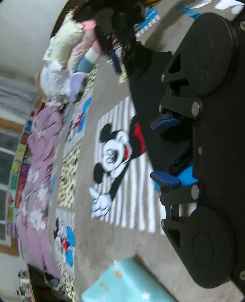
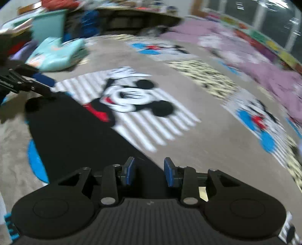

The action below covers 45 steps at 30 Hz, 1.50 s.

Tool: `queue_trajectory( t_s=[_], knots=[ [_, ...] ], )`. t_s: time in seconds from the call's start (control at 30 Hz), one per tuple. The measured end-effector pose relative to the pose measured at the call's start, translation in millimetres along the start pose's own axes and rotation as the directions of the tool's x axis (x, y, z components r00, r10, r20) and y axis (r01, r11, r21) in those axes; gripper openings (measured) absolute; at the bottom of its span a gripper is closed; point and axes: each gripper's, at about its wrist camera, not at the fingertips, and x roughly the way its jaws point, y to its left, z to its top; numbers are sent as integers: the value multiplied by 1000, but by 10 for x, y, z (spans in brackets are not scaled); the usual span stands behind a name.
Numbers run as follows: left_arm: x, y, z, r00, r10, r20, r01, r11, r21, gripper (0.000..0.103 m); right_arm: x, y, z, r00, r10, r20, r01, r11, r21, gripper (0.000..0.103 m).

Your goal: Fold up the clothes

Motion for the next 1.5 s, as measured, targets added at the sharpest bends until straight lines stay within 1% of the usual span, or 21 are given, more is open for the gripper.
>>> queue_trajectory(
  t_s=[0.07, 0.13, 0.23, 0.37, 0.47, 0.63, 0.67, 0.7, 0.73, 0.83, 0.87, 0.9, 0.93, 0.97, 1.03, 1.1, 1.23, 1.33, 1.4, 1.47, 1.5],
  knots=[
    [26, 15, -40, 1000, 12, -16, -12, 1000, 2, 47, 157, 95, 75, 999, 26, -19, -27, 999, -46, 35],
    [3, 82, -62, 1000, -15, -8, 15, 999, -40, 47, 306, 183, 142, 998, 51, -39, -55, 995, -88, 35],
    [-14, 169, -81, 999, -48, -2, 47, 994, -99, 47, 424, 217, 160, 996, 68, -53, -74, 990, -119, 37],
    [18, 233, -121, 998, -56, 2, 55, 983, -173, 45, 456, 183, 145, 994, 101, -49, -105, 990, -93, 37],
    [12, 338, -129, 997, -74, 13, 75, 964, -254, 44, 467, 164, 121, 992, 117, -45, -120, 990, -77, 36],
    [13, 407, -142, 997, -80, 13, 81, 949, -306, 44, 470, 149, 103, 991, 124, -41, -126, 990, -65, 34],
    [33, 406, -148, 997, -82, 8, 81, 949, -306, 44, 472, 149, 106, 992, 123, -40, -125, 990, -67, 34],
    [51, 400, -154, 997, -82, 3, 79, 950, -303, 33, 478, 146, 109, 991, 124, -41, -127, 990, -68, 34],
    [61, 376, -158, 997, -72, 0, 69, 955, -290, 29, 491, 136, 111, 991, 130, -44, -133, 989, -66, 34],
    [40, 309, -156, 999, -40, 7, 41, 971, -237, 21, 526, 92, 123, 988, 148, -53, -150, 988, -43, 34],
    [36, 281, -153, 1000, -27, 4, 27, 977, -212, 19, 523, 100, 128, 988, 143, -54, -146, 988, -49, 32],
    [33, 253, -150, 1000, -14, 1, 14, 982, -188, 19, 520, 108, 132, 989, 138, -55, -141, 988, -54, 29],
    [29, 221, -147, 1000, -1, 0, 1, 987, -161, 19, 517, 116, 136, 989, 134, -56, -137, 989, -59, 23],
    [20, 179, -143, 1000, 9, 5, -8, 991, -131, 18, 510, 133, 141, 990, 126, -58, -130, 989, -70, 15],
    [2, 124, -128, 1000, 23, 8, -22, 995, -92, 17, 488, 201, 142, 993, 101, -60, -107, 989, -107, 7],
    [-22, 97, -120, 999, 25, 23, -24, 997, -69, 15, 467, 253, 136, 995, 77, -57, -84, 988, -133, 5],
    [-98, 60, -84, 997, 22, 78, -19, 999, -42, 14, 378, 253, 138, 999, 48, -20, -51, 990, -134, 4],
    [-107, 82, -63, 992, 22, 128, -14, 998, -57, 14, 281, 214, 160, 999, 29, 20, -26, 993, -113, 4],
    [-68, 92, -40, 990, 36, 133, -26, 997, -73, 14, 229, 186, 175, 999, 15, 43, -11, 995, -99, 4],
    [-9, 99, -36, 992, 37, 123, -26, 996, -88, 14, 255, 149, 186, 999, 4, 46, 0, 996, -85, 4],
    [26, 102, -41, 993, 48, 110, -37, 995, -93, 14, 273, 135, 191, 999, 1, 46, 3, 997, -79, 4]
  ],
)
